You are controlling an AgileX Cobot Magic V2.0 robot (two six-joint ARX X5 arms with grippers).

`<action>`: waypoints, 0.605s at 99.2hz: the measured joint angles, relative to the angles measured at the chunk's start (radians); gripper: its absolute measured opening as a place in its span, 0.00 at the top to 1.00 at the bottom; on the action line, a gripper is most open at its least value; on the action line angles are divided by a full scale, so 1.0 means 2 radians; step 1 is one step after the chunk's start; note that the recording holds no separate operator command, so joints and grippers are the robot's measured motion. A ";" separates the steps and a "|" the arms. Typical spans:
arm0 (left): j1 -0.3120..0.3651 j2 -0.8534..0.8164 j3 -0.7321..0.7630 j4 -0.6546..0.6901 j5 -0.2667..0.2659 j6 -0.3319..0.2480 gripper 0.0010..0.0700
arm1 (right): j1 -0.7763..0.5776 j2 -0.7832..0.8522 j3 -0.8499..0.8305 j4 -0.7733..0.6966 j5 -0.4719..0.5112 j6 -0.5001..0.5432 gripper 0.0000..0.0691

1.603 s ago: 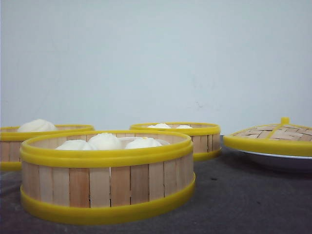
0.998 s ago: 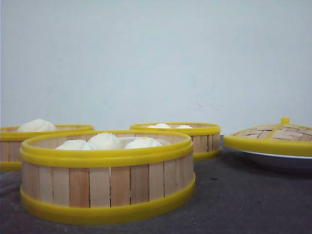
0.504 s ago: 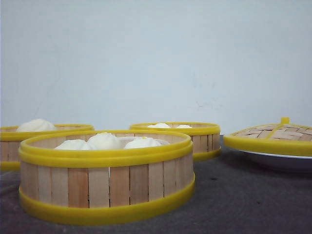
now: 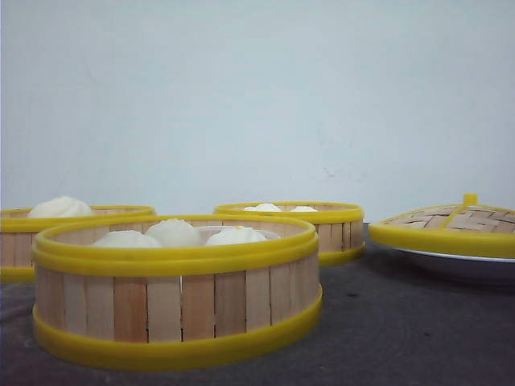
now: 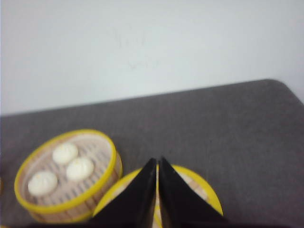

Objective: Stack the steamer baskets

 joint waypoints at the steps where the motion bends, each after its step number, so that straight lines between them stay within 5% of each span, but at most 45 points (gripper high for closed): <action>1: 0.000 0.002 0.001 0.000 0.000 0.002 0.95 | 0.001 0.002 0.000 -0.002 -0.001 -0.001 0.95; 15: -0.004 0.031 0.008 -0.001 0.008 0.021 0.48 | 0.017 0.013 0.002 -0.010 -0.015 -0.004 0.41; 20: -0.005 0.038 0.008 -0.002 0.009 0.023 0.38 | 0.022 0.017 0.003 -0.009 -0.015 -0.003 0.29; 43: -0.020 0.063 0.008 -0.002 0.029 0.014 0.30 | 0.044 0.082 0.043 0.018 -0.032 0.008 0.25; 60: -0.035 0.080 0.008 -0.002 0.068 0.004 0.30 | 0.074 0.206 0.118 0.022 -0.053 0.010 0.25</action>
